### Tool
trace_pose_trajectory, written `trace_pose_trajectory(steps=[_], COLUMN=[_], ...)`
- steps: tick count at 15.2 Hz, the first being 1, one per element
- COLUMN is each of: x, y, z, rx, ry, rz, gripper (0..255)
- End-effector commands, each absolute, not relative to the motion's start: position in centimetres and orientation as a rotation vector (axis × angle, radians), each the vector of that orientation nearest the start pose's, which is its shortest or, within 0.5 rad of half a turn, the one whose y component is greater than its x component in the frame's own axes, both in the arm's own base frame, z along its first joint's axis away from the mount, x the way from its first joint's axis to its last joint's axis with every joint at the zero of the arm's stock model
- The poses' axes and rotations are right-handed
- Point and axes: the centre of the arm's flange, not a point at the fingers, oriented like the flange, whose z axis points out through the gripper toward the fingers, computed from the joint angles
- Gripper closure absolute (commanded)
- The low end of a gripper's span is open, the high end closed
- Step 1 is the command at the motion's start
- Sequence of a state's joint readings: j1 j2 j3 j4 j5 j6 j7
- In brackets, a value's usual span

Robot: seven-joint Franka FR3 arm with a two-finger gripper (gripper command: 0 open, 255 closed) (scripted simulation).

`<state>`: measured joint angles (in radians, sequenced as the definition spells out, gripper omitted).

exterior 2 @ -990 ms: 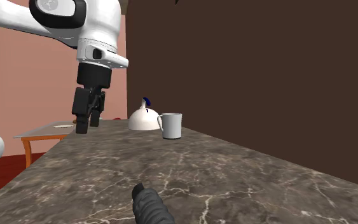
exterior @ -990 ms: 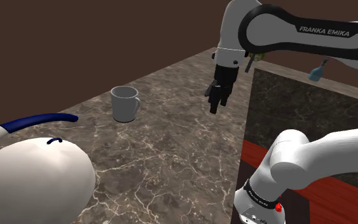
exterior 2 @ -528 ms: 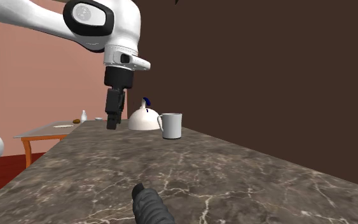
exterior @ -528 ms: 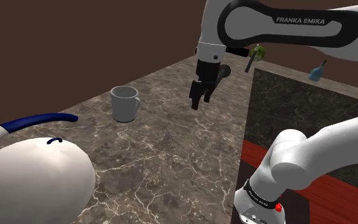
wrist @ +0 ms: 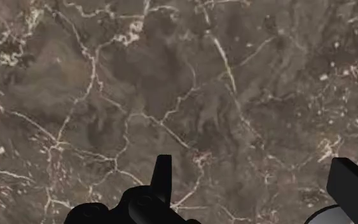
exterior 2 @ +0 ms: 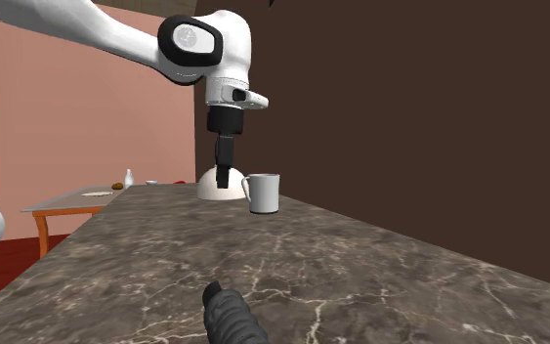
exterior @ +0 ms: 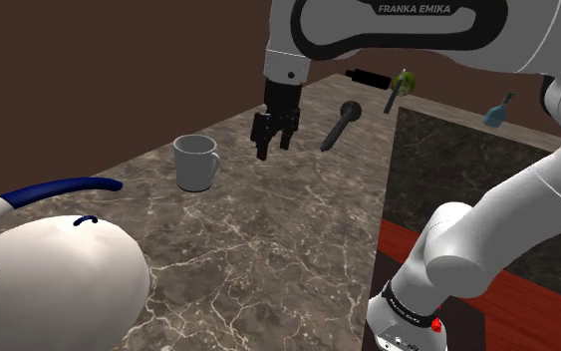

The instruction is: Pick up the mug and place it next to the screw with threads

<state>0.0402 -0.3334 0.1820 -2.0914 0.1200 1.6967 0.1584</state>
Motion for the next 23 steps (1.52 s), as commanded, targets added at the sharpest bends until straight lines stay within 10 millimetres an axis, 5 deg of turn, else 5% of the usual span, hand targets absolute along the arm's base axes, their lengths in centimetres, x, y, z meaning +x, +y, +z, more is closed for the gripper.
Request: trace_pose_trajectory(steps=[1, 11, 18, 23], x=[45.5, 54.7, 54.6, 54.6], y=[13.2, 20.3, 20.5, 20.5], z=[55.4, 57.1, 53.4, 53.1], rx=[-3.089, -3.072, -3.072, -3.072], ry=[-0.063, -0.119, -0.119, -0.119], rz=[0.099, 0.015, 0.015, 0.015], gripper=[0, 0, 0, 0])
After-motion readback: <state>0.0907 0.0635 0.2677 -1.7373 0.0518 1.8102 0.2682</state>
